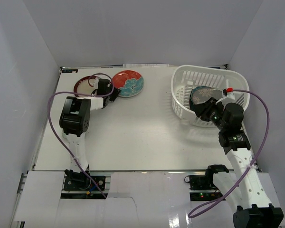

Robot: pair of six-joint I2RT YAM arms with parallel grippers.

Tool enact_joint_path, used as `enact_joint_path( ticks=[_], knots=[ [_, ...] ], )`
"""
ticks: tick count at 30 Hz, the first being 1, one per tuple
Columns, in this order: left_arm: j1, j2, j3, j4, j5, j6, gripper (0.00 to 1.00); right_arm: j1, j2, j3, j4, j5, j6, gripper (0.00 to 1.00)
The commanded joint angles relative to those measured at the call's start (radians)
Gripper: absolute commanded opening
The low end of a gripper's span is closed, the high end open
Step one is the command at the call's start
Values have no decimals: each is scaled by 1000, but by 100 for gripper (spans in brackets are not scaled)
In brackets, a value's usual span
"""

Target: Place the plates into the plastic bin on the countertop

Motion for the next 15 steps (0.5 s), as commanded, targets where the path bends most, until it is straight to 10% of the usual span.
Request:
enact_joint_path(
  ticks=[1,6,15],
  knots=[
    [-19,25,19,-1,-47,-19,44,13,-32,-23,42,-34,17,30],
    [-21,13,-20,45,-44,-32,0,31,-75,-15,16,-56,18,33],
    [-18,-381,-351,265,4,13,0,53,-69,38,37,-177,49,48]
  ],
)
